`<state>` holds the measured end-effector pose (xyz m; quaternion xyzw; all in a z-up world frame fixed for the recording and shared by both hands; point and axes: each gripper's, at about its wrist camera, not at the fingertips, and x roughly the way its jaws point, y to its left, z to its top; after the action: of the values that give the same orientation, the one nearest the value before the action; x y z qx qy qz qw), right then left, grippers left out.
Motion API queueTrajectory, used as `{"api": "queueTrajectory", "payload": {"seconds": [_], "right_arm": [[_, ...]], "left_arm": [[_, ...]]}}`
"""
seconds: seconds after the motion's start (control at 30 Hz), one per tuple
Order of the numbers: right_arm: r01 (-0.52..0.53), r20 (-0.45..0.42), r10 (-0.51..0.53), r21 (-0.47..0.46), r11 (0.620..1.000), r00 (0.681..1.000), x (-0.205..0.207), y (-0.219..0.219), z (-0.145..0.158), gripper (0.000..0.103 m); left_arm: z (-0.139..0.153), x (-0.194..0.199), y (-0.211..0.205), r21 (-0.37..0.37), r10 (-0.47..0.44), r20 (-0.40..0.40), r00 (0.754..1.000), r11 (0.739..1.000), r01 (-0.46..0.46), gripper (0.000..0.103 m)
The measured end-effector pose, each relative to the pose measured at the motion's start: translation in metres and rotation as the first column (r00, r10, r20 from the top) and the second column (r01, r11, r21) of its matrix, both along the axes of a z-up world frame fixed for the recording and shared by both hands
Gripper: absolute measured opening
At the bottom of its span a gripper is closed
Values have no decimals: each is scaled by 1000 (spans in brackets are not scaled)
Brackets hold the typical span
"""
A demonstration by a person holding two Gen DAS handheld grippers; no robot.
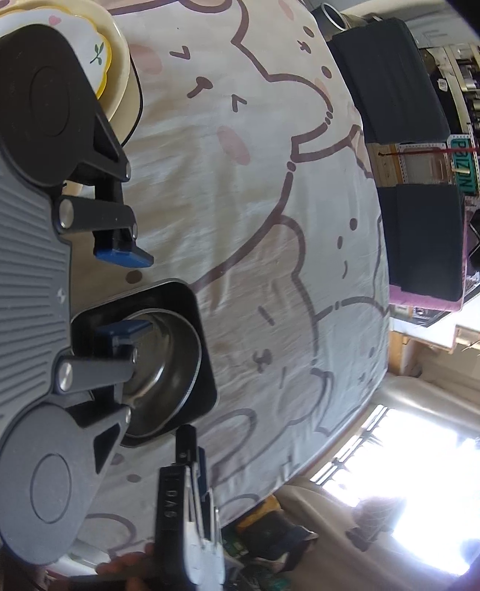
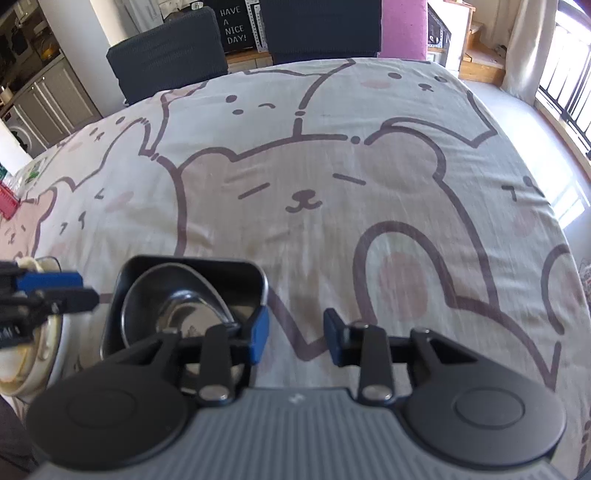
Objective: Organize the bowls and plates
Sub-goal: 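Carry the small steel bowl with both tools over the stacked bowls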
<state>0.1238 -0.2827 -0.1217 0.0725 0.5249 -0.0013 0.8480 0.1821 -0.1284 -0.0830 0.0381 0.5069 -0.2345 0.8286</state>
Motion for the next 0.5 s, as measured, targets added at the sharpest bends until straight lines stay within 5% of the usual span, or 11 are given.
{"api": "queueTrajectory", "payload": {"seconds": [0.3, 0.5], "right_arm": [[-41, -26, 41, -17, 999, 999, 4, 18, -7, 40], [-62, -74, 59, -29, 998, 996, 1, 24, -12, 24]], "left_arm": [[-10, 3, -2, 49, -9, -24, 1000, 999, 10, 32], [-20, -1, -9, 87, -47, -45, 998, 995, 51, 32]]}}
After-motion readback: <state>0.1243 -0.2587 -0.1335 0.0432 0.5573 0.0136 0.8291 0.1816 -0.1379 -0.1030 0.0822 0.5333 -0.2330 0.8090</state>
